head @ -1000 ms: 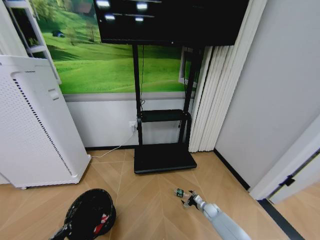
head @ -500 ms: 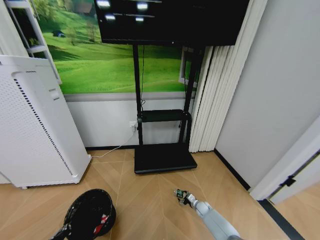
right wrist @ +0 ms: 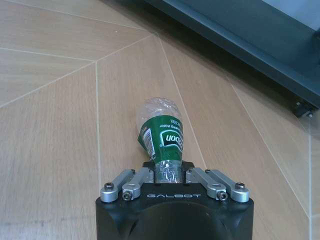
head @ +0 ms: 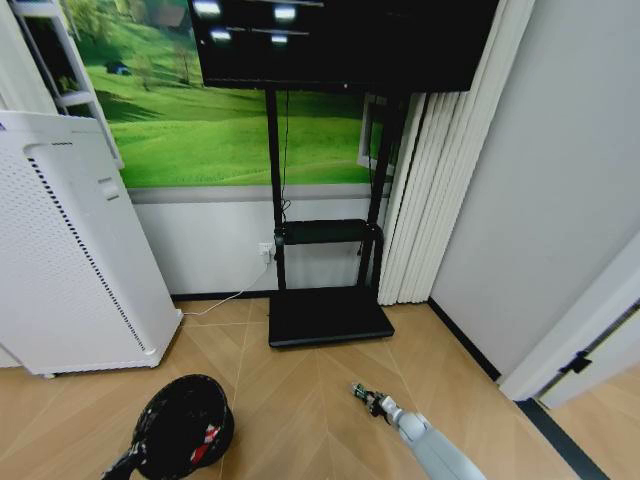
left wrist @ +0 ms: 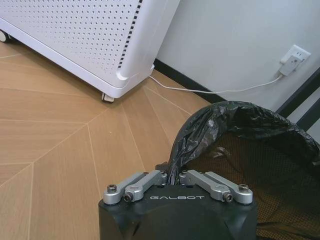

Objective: Pick up the trash bin and place the garbage on the floor into it.

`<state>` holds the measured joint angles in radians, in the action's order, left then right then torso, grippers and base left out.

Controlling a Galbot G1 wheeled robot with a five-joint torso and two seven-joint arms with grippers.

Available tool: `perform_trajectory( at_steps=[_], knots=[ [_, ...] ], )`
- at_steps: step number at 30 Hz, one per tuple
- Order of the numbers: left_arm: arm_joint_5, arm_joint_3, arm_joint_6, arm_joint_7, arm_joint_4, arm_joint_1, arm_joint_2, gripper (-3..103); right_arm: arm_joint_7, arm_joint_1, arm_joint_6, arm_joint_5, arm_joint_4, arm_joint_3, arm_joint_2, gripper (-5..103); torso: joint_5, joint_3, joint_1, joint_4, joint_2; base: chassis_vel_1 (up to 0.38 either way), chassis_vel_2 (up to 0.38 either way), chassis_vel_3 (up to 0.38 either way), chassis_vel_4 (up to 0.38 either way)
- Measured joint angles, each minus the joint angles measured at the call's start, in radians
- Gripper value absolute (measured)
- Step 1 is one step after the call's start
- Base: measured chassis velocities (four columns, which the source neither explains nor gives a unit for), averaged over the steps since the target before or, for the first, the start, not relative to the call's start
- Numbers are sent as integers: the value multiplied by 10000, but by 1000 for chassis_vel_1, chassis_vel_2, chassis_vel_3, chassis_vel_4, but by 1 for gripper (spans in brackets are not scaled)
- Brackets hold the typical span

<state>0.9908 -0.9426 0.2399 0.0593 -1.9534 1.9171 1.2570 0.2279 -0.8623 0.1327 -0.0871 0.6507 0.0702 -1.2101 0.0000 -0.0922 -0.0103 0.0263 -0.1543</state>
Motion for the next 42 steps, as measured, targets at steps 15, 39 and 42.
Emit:
perform_trajectory(
  at_steps=[15,39,42],
  knots=[
    [184,302,22,182,207,-334,-334,4,-51,-1263,-265,1554,2702,799,856,21,5,-2,0,0,1,0,0,0,0],
    [207,3815,205,1194,1255,-3332,-2295,4,1754,-5801,620,5872,12886,2892,3103,21,2,-1,-1,-7,1,0,0,0,0],
    [105,4504,232,798,1495,-3719,-2574,4,1950,-6031,765,5742,13246,2716,3067,21,-3,-1,-1,0,1,0,0,0,0]
  ],
)
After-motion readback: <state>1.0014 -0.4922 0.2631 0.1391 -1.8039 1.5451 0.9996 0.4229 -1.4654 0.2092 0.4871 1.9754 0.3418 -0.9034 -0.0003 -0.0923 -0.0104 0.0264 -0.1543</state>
